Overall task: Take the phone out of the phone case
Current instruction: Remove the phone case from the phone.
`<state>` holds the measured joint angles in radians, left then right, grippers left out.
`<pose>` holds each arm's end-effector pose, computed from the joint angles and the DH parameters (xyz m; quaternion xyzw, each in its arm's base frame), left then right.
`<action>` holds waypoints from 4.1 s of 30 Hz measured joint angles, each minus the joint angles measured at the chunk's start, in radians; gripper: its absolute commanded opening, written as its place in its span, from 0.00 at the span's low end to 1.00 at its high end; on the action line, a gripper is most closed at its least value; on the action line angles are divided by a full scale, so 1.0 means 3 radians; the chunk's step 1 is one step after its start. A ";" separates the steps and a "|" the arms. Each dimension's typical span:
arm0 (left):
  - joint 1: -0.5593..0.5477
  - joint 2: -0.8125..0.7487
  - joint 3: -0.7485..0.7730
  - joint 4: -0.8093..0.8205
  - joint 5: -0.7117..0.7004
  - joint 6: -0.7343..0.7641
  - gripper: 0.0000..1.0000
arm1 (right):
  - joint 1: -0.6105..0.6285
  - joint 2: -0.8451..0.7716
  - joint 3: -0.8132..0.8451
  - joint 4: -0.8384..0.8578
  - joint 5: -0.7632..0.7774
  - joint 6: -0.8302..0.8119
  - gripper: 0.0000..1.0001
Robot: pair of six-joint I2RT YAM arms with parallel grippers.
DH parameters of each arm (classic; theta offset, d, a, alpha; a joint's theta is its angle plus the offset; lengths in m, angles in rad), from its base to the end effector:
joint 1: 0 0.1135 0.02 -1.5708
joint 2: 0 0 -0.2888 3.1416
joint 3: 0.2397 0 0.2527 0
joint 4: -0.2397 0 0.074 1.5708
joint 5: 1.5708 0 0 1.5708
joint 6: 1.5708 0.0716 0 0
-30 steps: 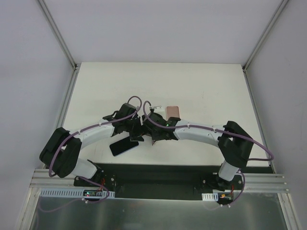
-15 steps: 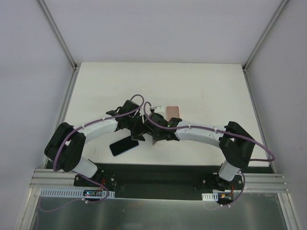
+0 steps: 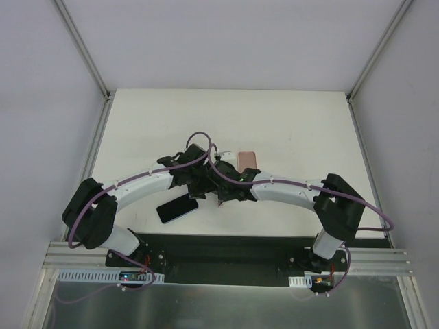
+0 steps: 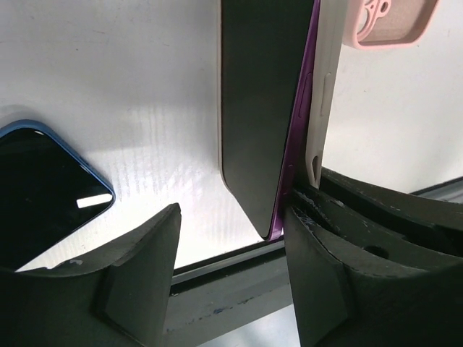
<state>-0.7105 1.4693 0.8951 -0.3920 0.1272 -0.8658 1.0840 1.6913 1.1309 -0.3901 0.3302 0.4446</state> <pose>0.2305 -0.2103 0.1985 -0.0550 0.9513 -0.2535 0.1665 0.1968 0.3223 0.2052 -0.2476 0.9075 0.0954 0.3256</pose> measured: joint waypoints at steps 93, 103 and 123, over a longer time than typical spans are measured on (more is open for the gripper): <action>-0.0253 -0.0053 -0.0660 0.1387 -0.0098 0.0126 0.30 | -0.0285 -0.0622 -0.0598 0.0291 -0.0521 0.0031 0.01; -0.0373 0.0226 -0.0510 0.1523 0.0024 0.0142 0.26 | -0.0334 -0.0666 -0.0649 0.0187 -0.0500 -0.0029 0.01; -0.0441 0.0090 -0.0660 0.1830 0.0179 -0.0023 0.00 | -0.0310 -0.1043 -0.0875 0.0126 -0.0524 0.0013 0.01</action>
<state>-0.8429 1.4963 0.6971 0.1570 0.1810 -0.8726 0.9909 1.3785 0.8684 -0.3523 0.1730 0.4484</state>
